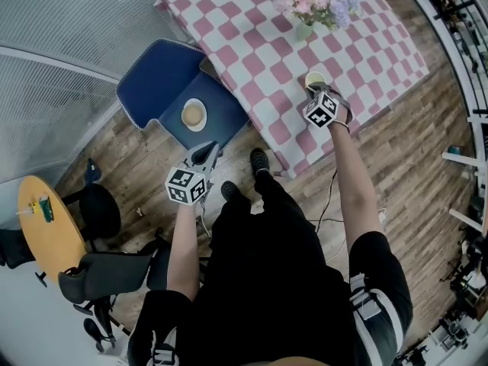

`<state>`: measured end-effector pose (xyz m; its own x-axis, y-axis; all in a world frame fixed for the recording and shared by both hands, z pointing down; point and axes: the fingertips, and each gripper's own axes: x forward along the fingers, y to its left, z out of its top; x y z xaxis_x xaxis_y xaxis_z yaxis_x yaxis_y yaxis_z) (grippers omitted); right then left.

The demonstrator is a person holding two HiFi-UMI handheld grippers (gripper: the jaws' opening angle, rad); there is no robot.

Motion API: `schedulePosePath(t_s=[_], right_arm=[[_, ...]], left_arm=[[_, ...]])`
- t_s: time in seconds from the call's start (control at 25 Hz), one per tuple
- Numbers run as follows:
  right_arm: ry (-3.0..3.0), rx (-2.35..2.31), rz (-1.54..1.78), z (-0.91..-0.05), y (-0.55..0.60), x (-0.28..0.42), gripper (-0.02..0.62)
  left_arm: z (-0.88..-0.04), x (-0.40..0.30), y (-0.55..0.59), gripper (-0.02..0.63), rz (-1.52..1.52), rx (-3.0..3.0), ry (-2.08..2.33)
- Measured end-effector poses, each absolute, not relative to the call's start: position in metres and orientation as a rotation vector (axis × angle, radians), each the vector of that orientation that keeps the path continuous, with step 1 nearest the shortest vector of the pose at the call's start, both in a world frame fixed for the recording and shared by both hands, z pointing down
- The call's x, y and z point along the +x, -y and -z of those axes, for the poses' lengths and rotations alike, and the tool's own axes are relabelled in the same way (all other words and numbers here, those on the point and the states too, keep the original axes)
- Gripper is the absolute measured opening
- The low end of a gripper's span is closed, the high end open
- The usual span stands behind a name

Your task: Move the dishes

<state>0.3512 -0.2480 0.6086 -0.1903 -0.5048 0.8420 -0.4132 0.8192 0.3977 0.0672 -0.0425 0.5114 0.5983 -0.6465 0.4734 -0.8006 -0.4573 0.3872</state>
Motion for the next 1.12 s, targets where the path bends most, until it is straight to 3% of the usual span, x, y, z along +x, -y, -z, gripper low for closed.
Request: schedulePosePath(t_s=[0.48,1.12], right_arm=[[1.818,0.754,0.126,-0.594,0.248,0.347,0.129],[1.804,0.810,0.223,-0.550,0.217,0.327,0.130]], left_arm=[[-0.507,0.059,0.037,0.029,-0.347,2.254,1.131],[-0.493,0.020,0.001,0.029,-0.337,2.288,1.130]])
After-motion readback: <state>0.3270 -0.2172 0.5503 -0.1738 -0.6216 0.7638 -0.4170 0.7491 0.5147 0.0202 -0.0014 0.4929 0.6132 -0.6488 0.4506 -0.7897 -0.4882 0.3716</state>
